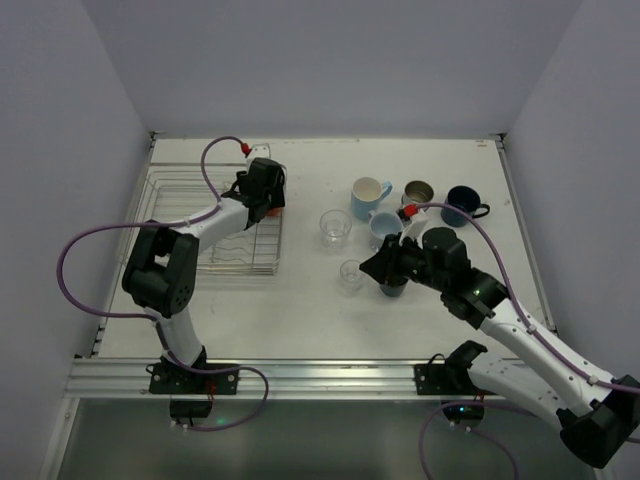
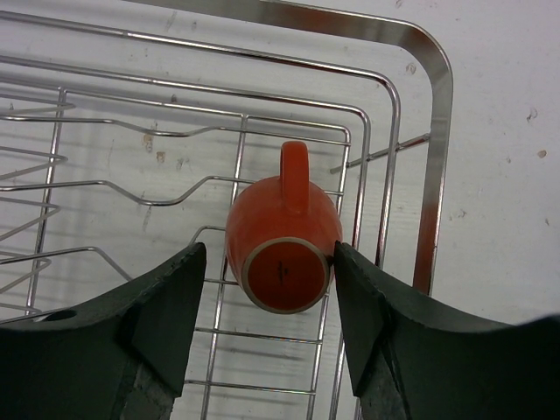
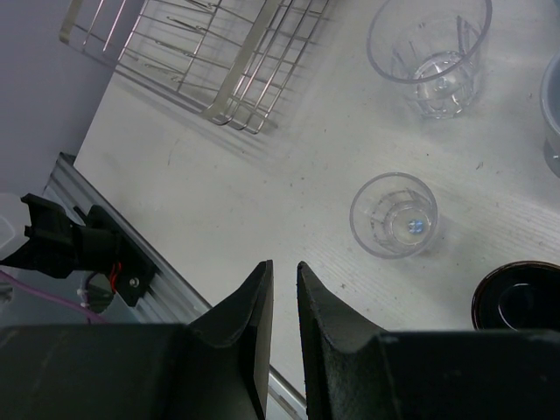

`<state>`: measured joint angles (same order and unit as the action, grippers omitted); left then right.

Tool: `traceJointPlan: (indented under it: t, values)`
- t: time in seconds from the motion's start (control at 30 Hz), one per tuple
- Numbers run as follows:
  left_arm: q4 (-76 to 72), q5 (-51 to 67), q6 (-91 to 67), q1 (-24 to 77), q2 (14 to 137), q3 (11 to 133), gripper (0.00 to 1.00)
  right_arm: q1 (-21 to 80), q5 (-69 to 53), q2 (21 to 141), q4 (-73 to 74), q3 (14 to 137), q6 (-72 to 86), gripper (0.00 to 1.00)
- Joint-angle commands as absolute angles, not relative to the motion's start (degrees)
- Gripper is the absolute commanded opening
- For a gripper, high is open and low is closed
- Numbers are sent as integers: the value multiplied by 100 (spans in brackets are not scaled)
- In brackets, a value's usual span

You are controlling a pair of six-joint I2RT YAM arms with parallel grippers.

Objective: Unload the cups from the dish rack

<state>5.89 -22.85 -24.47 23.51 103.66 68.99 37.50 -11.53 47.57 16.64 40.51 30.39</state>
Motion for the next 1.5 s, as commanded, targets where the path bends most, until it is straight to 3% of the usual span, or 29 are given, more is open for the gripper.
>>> traceJointPlan:
  t: [0.0, 0.4, 0.6, 0.63, 0.77, 0.8, 0.83, 0.87, 0.93, 1.47]
  values:
    - [800, -2408, -2434, 2435, 10387, 6926, 65, 3814, -1178, 4641, 1494, 4157, 3103, 20]
    - [633, -2171, -2435, 2426, 10942, 7233, 63, 3929, -1134, 4702, 1503, 4236, 3085, 20]
    - [414, -2258, -2662, 2408, 11030, 7111, 47, 3999, -1099, 4851, 1520, 4315, 3067, 20]
    - [361, -2285, -2715, 2400, 11022, 7067, 38, 3990, -1090, 4860, 1529, 4333, 3059, 20]
    - [185, -2320, -2716, 2364, 10908, 6952, 31, 4017, -1055, 4843, 1608, 4377, 3059, 20]
    - [185, -2338, -2707, 2364, 10881, 6952, 26, 4025, -1029, 4834, 1626, 4377, 3067, 20]
    - [193, -2347, -2690, 2356, 10829, 6943, 14, 4025, -1011, 4825, 1635, 4386, 3067, 20]
    - [185, -2355, -2646, 2355, 10698, 6935, 7, 4034, -993, 4834, 1626, 4386, 3067, 20]
    - [185, -2391, -2602, 2355, 10530, 6934, 0, 4025, -984, 4851, 1582, 4395, 3085, 20]
    - [343, -2215, -2505, 2259, 9423, 6759, 0, 4236, -1309, 5589, 643, 4816, 3505, 21]
